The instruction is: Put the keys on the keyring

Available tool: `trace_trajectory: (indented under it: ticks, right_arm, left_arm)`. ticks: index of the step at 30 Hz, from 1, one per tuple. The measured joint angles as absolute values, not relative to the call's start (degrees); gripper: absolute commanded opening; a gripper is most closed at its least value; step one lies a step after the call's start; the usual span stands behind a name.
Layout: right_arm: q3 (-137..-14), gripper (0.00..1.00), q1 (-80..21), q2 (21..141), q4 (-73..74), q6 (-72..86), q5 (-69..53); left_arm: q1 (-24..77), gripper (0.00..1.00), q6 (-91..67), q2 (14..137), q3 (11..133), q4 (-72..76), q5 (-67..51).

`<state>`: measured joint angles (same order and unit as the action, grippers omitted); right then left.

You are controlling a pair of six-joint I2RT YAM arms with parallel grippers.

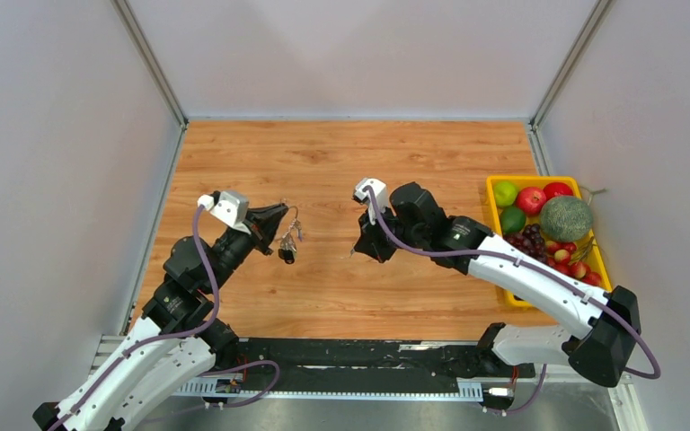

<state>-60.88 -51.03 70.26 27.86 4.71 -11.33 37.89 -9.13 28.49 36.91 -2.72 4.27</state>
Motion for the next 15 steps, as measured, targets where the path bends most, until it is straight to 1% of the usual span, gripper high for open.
trace_trajectory:
  ticks: [11,15]
  right_arm:
    - [-65.8,0.00,-46.9,67.7,28.1,5.5,-31.9]
    - [-66.4,0.00,-46.1,67.7,26.0,7.9,-36.7]
  left_arm:
    - [37.9,0.00,-9.7,27.6,36.9,-1.5,-1.4]
    - [37.9,0.00,-9.7,26.9,36.9,-1.0,-2.6]
